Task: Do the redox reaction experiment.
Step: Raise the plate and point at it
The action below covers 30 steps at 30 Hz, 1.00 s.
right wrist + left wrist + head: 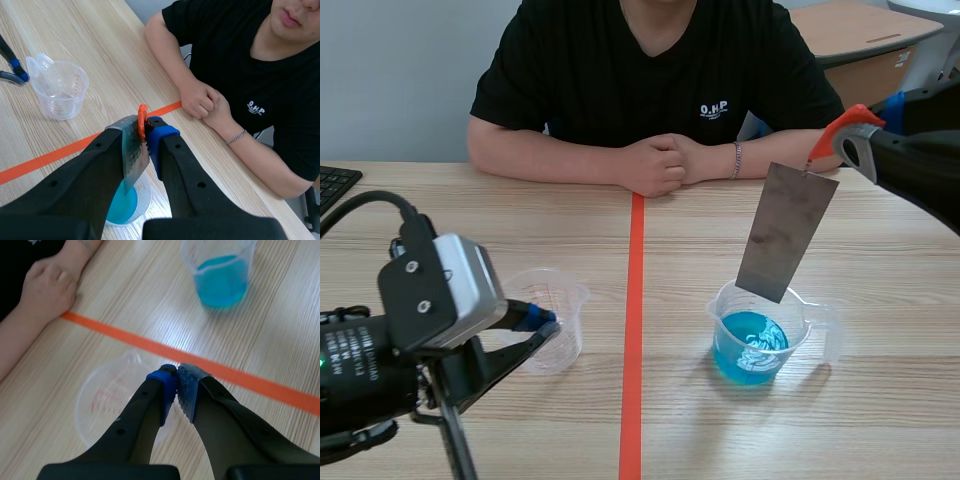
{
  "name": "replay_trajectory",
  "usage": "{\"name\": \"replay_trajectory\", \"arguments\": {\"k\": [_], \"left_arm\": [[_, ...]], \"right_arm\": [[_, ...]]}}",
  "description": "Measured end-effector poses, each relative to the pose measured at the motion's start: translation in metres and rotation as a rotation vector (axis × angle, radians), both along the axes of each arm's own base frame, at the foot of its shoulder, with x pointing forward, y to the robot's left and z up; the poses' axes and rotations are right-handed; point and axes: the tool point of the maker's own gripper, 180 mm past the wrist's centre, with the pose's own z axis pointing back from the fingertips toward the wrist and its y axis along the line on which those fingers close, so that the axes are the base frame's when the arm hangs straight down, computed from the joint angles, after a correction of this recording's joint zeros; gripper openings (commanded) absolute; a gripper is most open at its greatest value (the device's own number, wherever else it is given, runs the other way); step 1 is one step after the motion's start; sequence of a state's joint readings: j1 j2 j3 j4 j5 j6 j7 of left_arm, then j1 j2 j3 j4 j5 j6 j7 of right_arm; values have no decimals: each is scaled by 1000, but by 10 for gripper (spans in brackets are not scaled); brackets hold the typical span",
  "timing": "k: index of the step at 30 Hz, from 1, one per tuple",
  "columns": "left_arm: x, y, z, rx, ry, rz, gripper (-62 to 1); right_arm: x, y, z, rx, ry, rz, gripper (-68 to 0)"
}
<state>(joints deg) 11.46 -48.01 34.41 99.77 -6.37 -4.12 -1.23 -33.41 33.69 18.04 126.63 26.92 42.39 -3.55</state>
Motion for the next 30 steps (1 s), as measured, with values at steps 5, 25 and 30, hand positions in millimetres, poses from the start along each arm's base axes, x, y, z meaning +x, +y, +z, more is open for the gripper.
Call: {"name": "replay_trajectory", "arguments": {"k": [5,25,30], "left_arm": [[17,-18,-13,-6,9,9,-563],[66,-80,-45,-7,21,38,-563],[76,-92,-45,-22,21,47,-563]], "right_arm": [[0,0,0,2,0,0,-660],[0,0,0,3,0,0,-660],[0,0,0,3,0,0,-660]]}}
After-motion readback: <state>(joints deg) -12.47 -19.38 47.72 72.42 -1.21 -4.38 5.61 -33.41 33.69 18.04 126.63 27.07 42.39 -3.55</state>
